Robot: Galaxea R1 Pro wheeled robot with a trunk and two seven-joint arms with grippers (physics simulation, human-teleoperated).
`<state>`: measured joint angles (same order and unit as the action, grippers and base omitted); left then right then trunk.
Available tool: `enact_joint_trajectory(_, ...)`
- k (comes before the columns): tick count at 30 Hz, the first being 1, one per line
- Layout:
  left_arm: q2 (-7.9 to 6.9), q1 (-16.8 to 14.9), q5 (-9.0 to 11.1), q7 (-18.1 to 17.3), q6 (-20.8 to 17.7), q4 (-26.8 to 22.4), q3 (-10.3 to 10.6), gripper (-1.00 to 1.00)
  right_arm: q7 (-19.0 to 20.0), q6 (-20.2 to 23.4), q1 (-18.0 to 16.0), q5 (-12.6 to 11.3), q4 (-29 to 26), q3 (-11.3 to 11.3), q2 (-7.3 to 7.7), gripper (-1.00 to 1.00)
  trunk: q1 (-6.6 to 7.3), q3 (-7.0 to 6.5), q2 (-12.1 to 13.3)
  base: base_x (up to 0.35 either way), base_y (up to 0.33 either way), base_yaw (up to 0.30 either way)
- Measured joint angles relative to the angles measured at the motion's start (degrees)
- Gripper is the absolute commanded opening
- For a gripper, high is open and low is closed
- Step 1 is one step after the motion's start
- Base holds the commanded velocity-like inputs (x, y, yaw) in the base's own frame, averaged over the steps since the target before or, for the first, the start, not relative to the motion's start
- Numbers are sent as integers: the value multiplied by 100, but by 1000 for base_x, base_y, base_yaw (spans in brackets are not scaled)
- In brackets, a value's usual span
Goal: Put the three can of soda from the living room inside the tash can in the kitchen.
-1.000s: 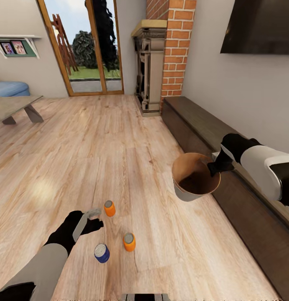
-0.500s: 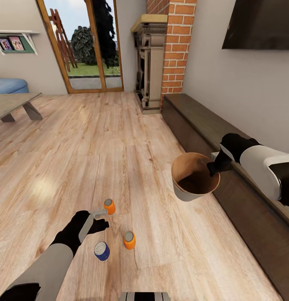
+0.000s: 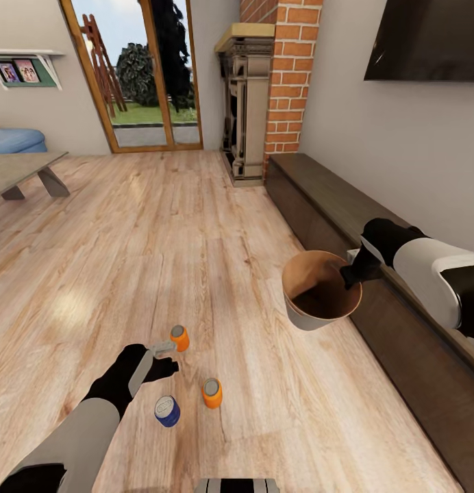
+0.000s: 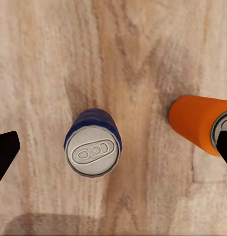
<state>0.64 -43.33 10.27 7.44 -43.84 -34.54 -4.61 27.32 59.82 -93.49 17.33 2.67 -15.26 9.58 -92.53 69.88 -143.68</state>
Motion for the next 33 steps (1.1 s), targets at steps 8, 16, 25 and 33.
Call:
enact_joint_trajectory(8, -27, 0, 2, -8, -10, 37, -25, 100, 2, 6, 0, -32, 0, 24, -8, -100, 0, 0, 0, 0, 0, 0)
enact_joint_trajectory(16, -37, 0, 3, -6, -19, 35, -39, 100, 4, 15, 7, -75, -1, -121, -8, -100, 0, 0, 0, 0, 0, 0)
enact_joint_trajectory(25, -38, 0, 13, -10, -20, 34, -40, 100, 4, 11, 8, -59, -1, -343, -8, -100, 0, 0, 0, 0, 0, 0)
enact_joint_trajectory(33, -52, 0, 18, -14, -20, 34, -45, 100, 2, 4, 10, -23, 0, -408, -12, -100, -9, 66, -3, 0, 0, 0)
